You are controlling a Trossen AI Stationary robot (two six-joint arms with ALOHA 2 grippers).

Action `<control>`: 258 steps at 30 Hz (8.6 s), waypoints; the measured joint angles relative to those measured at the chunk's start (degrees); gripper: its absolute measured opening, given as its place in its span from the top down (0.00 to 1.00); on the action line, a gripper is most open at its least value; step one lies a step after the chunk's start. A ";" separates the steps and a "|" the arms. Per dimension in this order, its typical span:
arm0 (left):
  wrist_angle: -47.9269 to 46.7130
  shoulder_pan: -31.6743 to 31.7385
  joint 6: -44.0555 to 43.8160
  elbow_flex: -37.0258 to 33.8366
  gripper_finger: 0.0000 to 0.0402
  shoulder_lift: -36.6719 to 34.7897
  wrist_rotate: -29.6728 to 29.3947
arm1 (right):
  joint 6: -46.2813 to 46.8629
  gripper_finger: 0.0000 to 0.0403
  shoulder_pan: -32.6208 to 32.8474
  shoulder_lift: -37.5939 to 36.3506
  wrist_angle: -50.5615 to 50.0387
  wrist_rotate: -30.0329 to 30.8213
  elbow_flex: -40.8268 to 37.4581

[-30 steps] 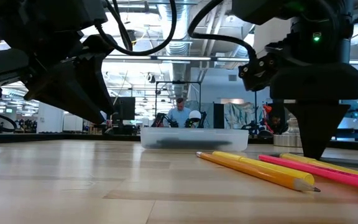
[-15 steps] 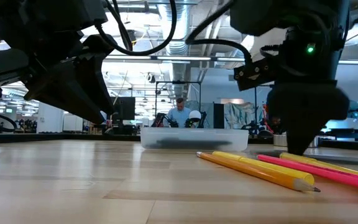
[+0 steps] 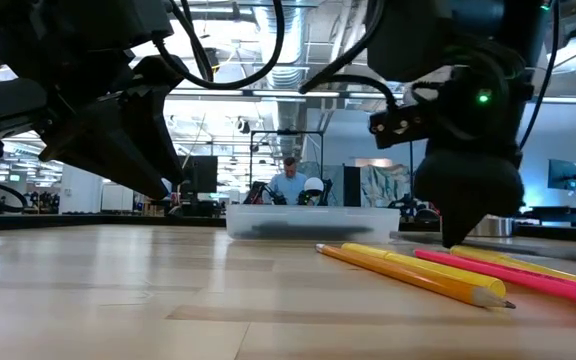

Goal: Pick & place school supplies into a supply box
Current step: Put the gray pen into the gray supply box, then put the pencil into the gray supply box

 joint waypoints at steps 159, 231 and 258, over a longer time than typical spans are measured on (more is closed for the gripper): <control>34.88 16.61 17.61 5.60 0.71 19.77 22.40 | -3.21 0.72 30.05 -8.15 -0.05 45.09 7.97; -41.55 -12.74 -73.43 -13.47 0.71 -13.55 25.92 | -3.34 0.72 25.05 -8.15 0.80 40.92 7.99; -37.13 -12.74 -68.18 -13.68 0.71 -16.07 20.48 | -3.32 0.72 25.18 -8.15 0.98 40.86 7.99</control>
